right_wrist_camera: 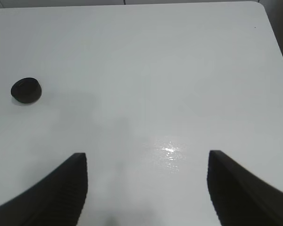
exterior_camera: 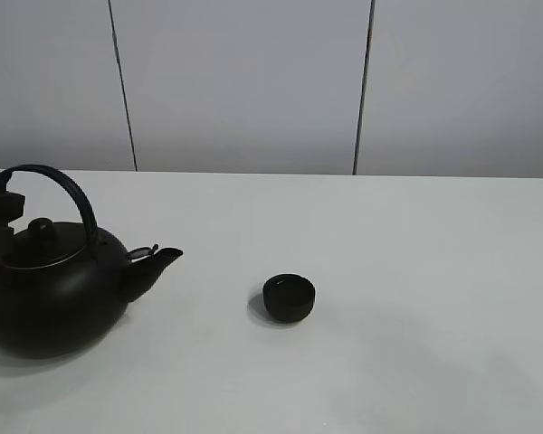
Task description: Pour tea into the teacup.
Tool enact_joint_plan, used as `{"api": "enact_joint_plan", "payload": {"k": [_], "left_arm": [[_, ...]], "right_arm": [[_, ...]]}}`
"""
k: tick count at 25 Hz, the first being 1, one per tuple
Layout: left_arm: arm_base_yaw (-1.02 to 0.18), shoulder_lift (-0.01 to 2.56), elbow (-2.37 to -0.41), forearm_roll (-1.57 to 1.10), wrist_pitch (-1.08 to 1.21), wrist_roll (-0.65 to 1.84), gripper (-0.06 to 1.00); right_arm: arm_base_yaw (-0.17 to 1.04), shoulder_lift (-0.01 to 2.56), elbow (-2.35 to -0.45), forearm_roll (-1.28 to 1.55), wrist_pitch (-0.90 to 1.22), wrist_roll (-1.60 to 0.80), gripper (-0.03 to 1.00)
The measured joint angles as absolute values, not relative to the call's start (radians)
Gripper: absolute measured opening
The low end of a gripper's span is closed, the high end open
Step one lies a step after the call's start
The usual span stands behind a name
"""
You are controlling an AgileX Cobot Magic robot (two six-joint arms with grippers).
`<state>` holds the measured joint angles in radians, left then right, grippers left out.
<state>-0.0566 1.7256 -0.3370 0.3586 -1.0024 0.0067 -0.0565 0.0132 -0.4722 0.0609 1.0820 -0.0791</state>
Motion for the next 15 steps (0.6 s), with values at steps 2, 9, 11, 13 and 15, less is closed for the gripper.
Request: {"api": "enact_joint_plan", "payload": {"k": [2, 9, 11, 13, 15], "left_arm": [[-0.057, 1.726, -0.337, 0.334, -1.002, 0.0, 0.11], [-0.057, 1.726, -0.337, 0.326, -1.002, 0.019, 0.11], [-0.057, 1.726, -0.337, 0.341, -1.002, 0.029, 0.11], [-0.057, 1.726, -0.337, 0.359, -1.002, 0.033, 0.11], [-0.057, 1.73, -0.337, 0.367, -1.004, 0.04, 0.11]], "right_arm": [[-0.057, 0.013, -0.472, 0.061, 1.082, -0.079, 0.49], [-0.057, 0.013, -0.472, 0.061, 1.082, -0.079, 0.49], [-0.057, 0.013, -0.472, 0.061, 1.082, -0.079, 0.49], [-0.057, 0.013, -0.472, 0.061, 1.082, -0.079, 0.49], [-0.057, 0.013, -0.472, 0.061, 1.082, -0.079, 0.49]]}}
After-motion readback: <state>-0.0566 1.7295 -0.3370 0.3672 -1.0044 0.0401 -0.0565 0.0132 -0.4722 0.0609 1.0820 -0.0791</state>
